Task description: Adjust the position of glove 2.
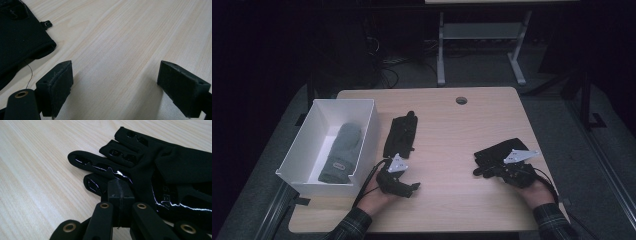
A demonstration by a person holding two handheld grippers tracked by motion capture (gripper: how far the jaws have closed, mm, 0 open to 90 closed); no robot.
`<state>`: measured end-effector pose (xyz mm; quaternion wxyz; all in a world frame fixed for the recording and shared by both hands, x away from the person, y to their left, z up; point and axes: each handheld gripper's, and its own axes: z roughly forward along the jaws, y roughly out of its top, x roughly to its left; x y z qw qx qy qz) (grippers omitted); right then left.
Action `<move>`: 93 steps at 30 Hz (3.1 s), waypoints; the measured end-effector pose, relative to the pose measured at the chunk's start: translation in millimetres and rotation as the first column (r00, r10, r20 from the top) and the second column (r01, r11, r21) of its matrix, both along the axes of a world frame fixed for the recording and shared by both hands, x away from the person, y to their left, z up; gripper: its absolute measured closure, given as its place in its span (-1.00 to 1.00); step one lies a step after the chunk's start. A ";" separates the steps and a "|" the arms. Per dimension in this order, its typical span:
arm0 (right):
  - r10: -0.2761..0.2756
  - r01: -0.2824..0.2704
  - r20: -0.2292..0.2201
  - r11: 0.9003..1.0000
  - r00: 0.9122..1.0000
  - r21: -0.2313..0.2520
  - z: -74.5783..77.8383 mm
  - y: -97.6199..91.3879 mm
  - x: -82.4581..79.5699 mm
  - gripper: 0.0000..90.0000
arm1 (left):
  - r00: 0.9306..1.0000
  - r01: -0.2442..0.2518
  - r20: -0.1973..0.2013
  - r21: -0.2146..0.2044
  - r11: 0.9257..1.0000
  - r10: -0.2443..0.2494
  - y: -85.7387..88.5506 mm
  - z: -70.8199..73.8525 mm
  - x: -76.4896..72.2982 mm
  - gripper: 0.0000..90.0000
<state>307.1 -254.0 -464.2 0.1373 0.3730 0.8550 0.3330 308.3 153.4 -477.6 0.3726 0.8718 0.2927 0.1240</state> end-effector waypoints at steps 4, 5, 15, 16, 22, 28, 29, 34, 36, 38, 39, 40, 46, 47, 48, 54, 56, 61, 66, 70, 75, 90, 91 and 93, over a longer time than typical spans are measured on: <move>0.006 -0.006 -0.006 1.000 1.000 -0.001 -0.5 5.4 0.5 1.00 | 1.000 -0.003 0.001 0.001 1.000 0.003 -0.4 0.1 0.2 -0.72; 0.012 -0.012 -0.007 1.000 1.000 -0.001 -0.8 8.0 1.5 1.00 | 1.000 -0.001 0.003 0.004 1.000 0.001 -0.3 0.2 0.5 -0.72; 0.040 -0.041 0.033 0.999 0.999 0.025 6.3 38.9 34.9 1.00 | 1.000 -0.002 0.000 0.006 1.000 0.002 -0.4 0.5 0.7 -0.72; 0.040 -0.041 0.033 0.999 0.999 0.025 6.3 38.9 34.9 1.00 | 1.000 -0.002 0.001 0.008 1.000 0.002 -0.2 0.6 0.8 -0.72; -0.082 0.076 0.074 0.994 0.994 0.073 19.8 -7.4 36.1 1.00 | 1.000 -0.009 0.002 0.007 1.000 0.008 -0.1 0.5 0.9 -0.72; -0.191 0.189 0.076 0.981 0.979 0.032 14.8 -51.9 38.6 1.00 | 1.000 -0.009 0.003 0.006 1.000 0.009 -0.2 0.3 1.0 -0.72; -0.191 0.189 0.076 0.981 0.979 0.032 14.8 -51.9 38.6 1.00 | 1.000 -0.009 0.003 0.006 1.000 0.009 -0.2 0.3 1.0 -0.72; -0.231 0.232 0.030 0.973 0.972 -0.011 3.3 -70.5 41.8 1.00 | 1.000 -0.009 0.003 0.006 1.000 0.009 -0.2 0.3 1.1 -0.72; -0.221 0.222 0.021 0.974 0.975 -0.044 -2.1 -68.6 41.8 1.00 | 1.000 -0.009 0.003 0.005 1.000 0.009 -0.2 0.3 1.2 -0.72; -0.201 0.202 0.017 0.978 0.979 -0.049 -1.4 -65.6 40.9 1.00 | 1.000 -0.009 0.003 0.005 1.000 0.009 -0.2 0.3 1.1 -0.72; -0.201 0.202 0.017 0.978 0.979 -0.049 -1.4 -65.6 40.9 1.00 | 1.000 -0.009 0.003 0.005 1.000 0.009 -0.2 0.3 1.1 -0.72; -0.195 0.195 0.010 0.980 0.981 -0.047 -1.2 -63.9 40.0 1.00 | 1.000 -0.009 0.002 0.005 1.000 0.009 -0.1 0.3 1.1 -0.72; -0.123 0.122 -0.011 0.991 0.992 -0.049 0.6 -52.1 29.1 1.00 | 1.000 -0.009 0.002 0.005 1.000 0.009 -0.2 0.2 1.1 -0.72; -0.095 0.094 -0.019 0.994 0.995 -0.051 1.4 -46.2 23.8 1.00 | 1.000 -0.009 0.002 0.005 1.000 0.009 -0.2 0.3 1.1 -0.72; -0.095 0.094 -0.019 0.994 0.995 -0.051 1.4 -46.2 23.8 1.00 | 1.000 -0.009 0.002 0.005 1.000 0.009 -0.2 0.3 1.1 -0.72; 0.007 -0.009 -0.043 0.999 0.999 -0.038 2.6 -23.7 7.0 1.00 | 1.000 -0.008 0.003 0.005 1.000 0.008 -0.2 0.2 1.2 -0.72; 0.026 -0.027 -0.049 0.999 0.998 -0.034 2.8 -20.2 4.7 1.00 | 1.000 -0.006 0.007 0.008 1.000 0.006 0.0 0.4 1.5 -0.72; 0.126 -0.128 -0.062 0.992 0.990 -0.024 3.4 3.2 -4.2 1.00 | 1.000 -0.012 -0.001 0.001 1.000 0.012 -0.7 0.0 1.0 -0.72; 0.185 -0.186 -0.069 0.982 0.980 -0.016 3.6 17.7 -6.5 1.00 | 1.000 -0.013 -0.003 -0.001 1.000 0.013 -0.8 0.0 0.9 -0.72; 0.246 -0.247 -0.086 0.969 0.965 0.006 3.5 34.8 -11.6 1.00 | 1.000 -0.013 -0.003 -0.001 1.000 0.013 -1.0 0.0 1.0 -0.72; 0.300 -0.299 -0.100 0.954 0.949 0.026 3.6 50.0 -17.2 1.00 | 1.000 -0.014 -0.003 -0.007 1.000 0.014 -1.4 -0.3 0.9 -0.72; 0.242 -0.241 -0.028 0.970 0.970 0.040 16.8 44.7 7.4 1.00 | 1.000 -0.008 0.001 0.002 1.000 0.008 -0.9 0.1 1.6 -0.72; 0.242 -0.241 -0.028 0.970 0.970 0.040 16.8 44.7 7.4 1.00 | 1.000 -0.008 0.001 0.002 1.000 0.008 -0.9 0.1 1.5 -0.72; 0.220 -0.219 -0.019 0.975 0.975 0.032 14.9 43.2 16.7 1.00 | 1.000 -0.009 0.000 0.002 1.000 0.009 -1.0 0.3 1.4 -0.72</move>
